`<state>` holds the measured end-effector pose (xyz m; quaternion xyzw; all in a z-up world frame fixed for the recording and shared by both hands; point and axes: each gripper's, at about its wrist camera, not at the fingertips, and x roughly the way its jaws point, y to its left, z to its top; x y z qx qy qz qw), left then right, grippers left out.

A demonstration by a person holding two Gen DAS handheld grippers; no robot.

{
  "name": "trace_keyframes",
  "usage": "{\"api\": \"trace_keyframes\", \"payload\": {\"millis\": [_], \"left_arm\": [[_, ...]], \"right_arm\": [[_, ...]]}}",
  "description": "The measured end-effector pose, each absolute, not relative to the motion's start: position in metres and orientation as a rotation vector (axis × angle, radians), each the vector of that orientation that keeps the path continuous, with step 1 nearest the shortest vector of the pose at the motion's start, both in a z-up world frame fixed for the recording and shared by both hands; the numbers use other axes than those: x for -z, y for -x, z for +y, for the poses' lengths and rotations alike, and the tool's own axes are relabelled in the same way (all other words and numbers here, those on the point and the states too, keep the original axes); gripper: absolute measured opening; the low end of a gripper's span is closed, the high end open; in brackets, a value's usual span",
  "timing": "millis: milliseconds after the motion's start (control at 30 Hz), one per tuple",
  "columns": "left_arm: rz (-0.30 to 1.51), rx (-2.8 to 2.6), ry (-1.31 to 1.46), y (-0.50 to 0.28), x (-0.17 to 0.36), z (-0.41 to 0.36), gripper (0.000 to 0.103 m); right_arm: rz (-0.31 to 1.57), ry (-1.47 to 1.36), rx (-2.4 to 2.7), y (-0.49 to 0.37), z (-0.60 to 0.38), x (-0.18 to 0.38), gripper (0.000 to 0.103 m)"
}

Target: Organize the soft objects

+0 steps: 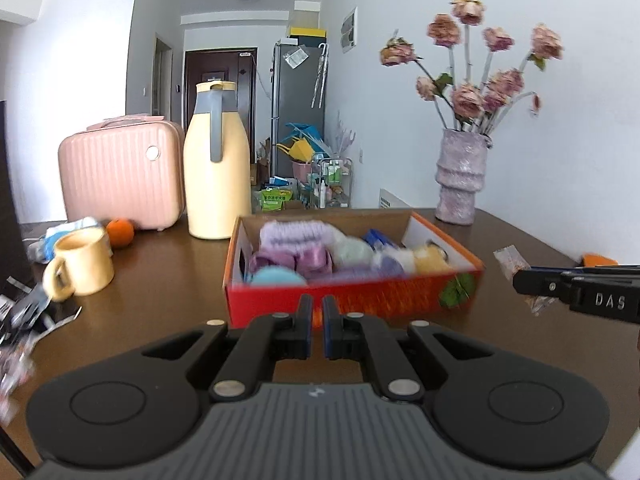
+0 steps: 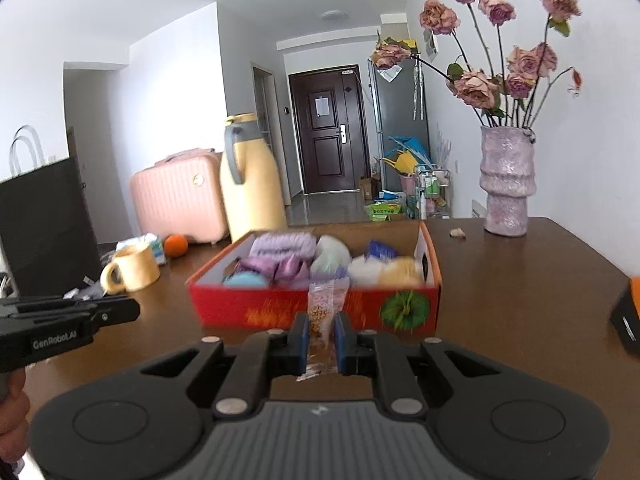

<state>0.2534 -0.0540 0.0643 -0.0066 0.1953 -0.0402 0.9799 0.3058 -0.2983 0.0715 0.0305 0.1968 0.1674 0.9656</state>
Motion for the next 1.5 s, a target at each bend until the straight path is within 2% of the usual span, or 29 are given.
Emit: {"api": "trace_keyframes", "payload": {"millis": [233, 467, 500, 533, 567, 600, 633, 667, 700, 733, 867, 967, 1100, 1200, 1300, 1433, 1500], "left_arm": [[0.484, 0.109, 0.033, -0.371, -0.081, -0.044, 0.006], [0.641, 0.075, 0.021, -0.491, -0.066, -0.038, 0.008], [0.658, 0.072, 0.014, -0.505, -0.063, -0.039, 0.008], [0.673, 0.073, 0.013, -0.517, -0.06, -0.039, 0.016], [0.688, 0.083, 0.009, -0.528, -0.058, -0.039, 0.029], [0.702, 0.089, 0.008, -0.538, -0.055, -0.04, 0.039], [0.706, 0.091, 0.001, -0.545, -0.053, -0.042, 0.059], [0.705, 0.102, -0.013, -0.551, -0.051, -0.043, 0.067], [0.704, 0.103, -0.014, -0.554, -0.05, -0.044, 0.069], [0.706, 0.102, -0.009, -0.558, -0.049, -0.044, 0.071], [0.723, 0.102, 0.017, -0.57, -0.047, -0.04, 0.08], [0.719, 0.096, 0.005, -0.57, -0.048, -0.039, 0.083], [0.7, 0.09, 0.016, -0.557, -0.059, -0.037, 0.091], [0.664, 0.075, 0.006, -0.539, -0.072, -0.037, 0.096], [0.616, 0.071, 0.011, -0.511, -0.087, -0.035, 0.097], [0.549, 0.056, 0.013, -0.465, -0.106, -0.032, 0.101], [0.504, 0.039, 0.012, -0.437, -0.113, -0.031, 0.102]], "right_arm": [[0.514, -0.092, -0.339, -0.459, -0.316, -0.095, 0.013], [0.731, -0.082, -0.262, -0.608, -0.31, -0.073, 0.013], [0.75, -0.061, -0.235, -0.623, -0.307, -0.067, 0.016], [0.769, -0.03, -0.218, -0.634, -0.302, -0.061, 0.017], [0.789, 0.005, -0.201, -0.644, -0.296, -0.056, 0.017], [0.803, 0.032, -0.184, -0.652, -0.291, -0.051, 0.023], [0.813, 0.05, -0.174, -0.657, -0.288, -0.048, 0.033], [0.814, 0.07, -0.173, -0.66, -0.284, -0.046, 0.04], [0.808, 0.082, -0.176, -0.661, -0.282, -0.045, 0.049], [0.799, 0.086, -0.186, -0.662, -0.279, -0.045, 0.053], [0.786, 0.082, -0.191, -0.657, -0.276, -0.05, 0.055], [0.779, 0.055, -0.205, -0.651, -0.28, -0.058, 0.057], [0.743, 0.046, -0.211, -0.625, -0.28, -0.077, 0.063], [0.684, 0.038, -0.226, -0.589, -0.279, -0.095, 0.071], [0.615, 0.042, -0.241, -0.544, -0.276, -0.111, 0.072], [0.489, 0.048, -0.241, -0.472, -0.273, -0.127, 0.083], [0.418, 0.052, -0.24, -0.434, -0.271, -0.129, 0.084]]}}
